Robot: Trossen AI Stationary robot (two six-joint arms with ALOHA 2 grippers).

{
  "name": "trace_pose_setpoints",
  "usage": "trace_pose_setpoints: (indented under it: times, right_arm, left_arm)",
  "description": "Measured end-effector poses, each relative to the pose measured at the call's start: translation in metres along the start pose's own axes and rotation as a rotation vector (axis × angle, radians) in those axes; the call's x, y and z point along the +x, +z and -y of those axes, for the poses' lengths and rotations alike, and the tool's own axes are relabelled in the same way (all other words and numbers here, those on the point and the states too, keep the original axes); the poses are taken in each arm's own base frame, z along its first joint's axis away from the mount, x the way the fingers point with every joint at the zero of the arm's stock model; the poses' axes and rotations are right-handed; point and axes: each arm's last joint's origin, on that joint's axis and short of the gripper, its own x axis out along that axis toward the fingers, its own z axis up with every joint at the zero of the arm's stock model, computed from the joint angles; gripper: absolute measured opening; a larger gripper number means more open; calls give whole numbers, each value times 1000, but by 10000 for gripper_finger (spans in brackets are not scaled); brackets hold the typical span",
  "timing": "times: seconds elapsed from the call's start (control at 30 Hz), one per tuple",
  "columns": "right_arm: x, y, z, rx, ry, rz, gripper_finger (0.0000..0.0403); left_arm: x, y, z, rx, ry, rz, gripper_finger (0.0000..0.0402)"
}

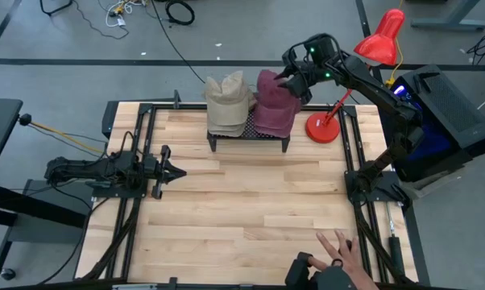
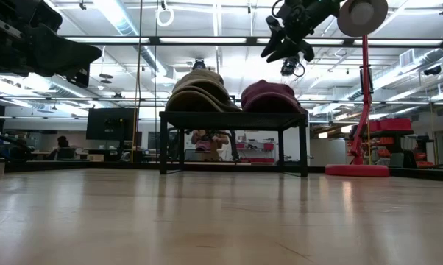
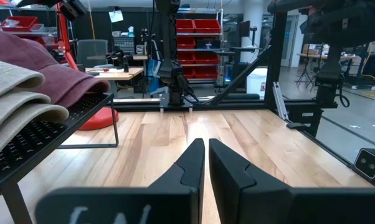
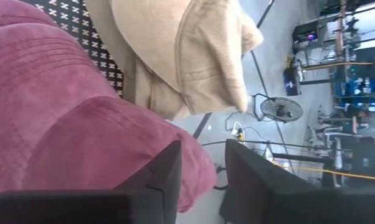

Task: Pick & Place hat
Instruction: Return to Home Position

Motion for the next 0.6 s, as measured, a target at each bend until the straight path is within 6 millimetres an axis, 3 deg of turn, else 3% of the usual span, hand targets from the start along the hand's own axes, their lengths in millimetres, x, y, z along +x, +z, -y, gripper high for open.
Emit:
trace_pose_setpoints:
  times: [0.43, 0.6]
  right_arm:
    - [0, 10, 6, -36, -55, 23, 141]
    - [-4, 23, 5, 78, -59, 54, 141]
  left_arm:
    - [0, 0, 0, 0, -1, 0, 30]
    - [0, 0, 0, 0, 0, -1, 30]
